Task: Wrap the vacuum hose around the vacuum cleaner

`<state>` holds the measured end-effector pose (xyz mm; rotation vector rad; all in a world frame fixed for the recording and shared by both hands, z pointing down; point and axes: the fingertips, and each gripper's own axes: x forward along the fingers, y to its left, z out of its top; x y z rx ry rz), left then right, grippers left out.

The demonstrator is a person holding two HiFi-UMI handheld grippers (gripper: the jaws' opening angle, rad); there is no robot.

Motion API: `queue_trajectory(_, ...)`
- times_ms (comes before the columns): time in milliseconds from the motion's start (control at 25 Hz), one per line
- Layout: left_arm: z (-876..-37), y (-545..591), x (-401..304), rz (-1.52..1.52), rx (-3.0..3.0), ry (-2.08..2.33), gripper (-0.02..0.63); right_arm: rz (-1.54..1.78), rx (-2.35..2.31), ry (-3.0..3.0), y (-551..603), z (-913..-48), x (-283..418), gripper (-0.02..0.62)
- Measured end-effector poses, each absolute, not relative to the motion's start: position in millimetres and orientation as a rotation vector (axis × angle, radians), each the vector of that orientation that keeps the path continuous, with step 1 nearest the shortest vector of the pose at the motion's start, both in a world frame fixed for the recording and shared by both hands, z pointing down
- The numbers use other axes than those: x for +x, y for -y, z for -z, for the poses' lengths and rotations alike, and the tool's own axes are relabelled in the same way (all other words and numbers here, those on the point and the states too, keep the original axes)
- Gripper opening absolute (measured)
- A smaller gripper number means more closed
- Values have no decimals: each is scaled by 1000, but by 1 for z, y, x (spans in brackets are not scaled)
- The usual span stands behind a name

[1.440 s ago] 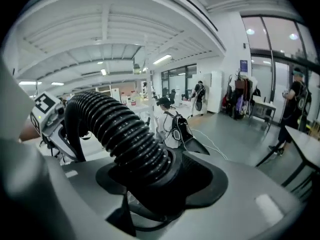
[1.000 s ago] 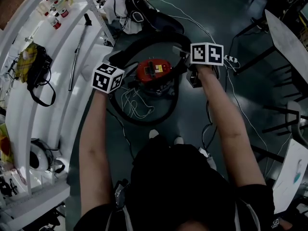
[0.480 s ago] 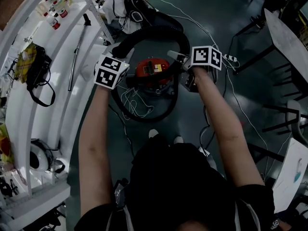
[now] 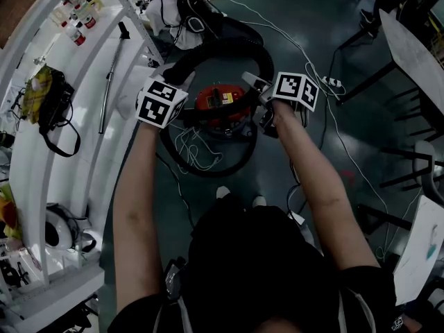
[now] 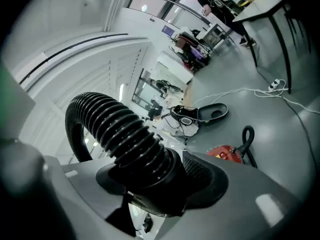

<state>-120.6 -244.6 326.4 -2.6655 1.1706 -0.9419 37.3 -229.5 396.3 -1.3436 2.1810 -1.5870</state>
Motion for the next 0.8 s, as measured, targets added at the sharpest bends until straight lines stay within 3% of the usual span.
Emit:
queue_trajectory(240, -339, 240, -126, 936, -2753, -1183, 114, 1563, -1371, -2143, 234, -388, 40, 279)
queue_trajectory(440, -342, 236, -134, 829, -2889, -1234, 266, 1567, -1332, -2111, 230, -384, 38, 279)
queue_trajectory(800, -355, 212, -155, 696, -3082, -1192, 379, 1593, -1252, -1990, 230, -375, 51, 279)
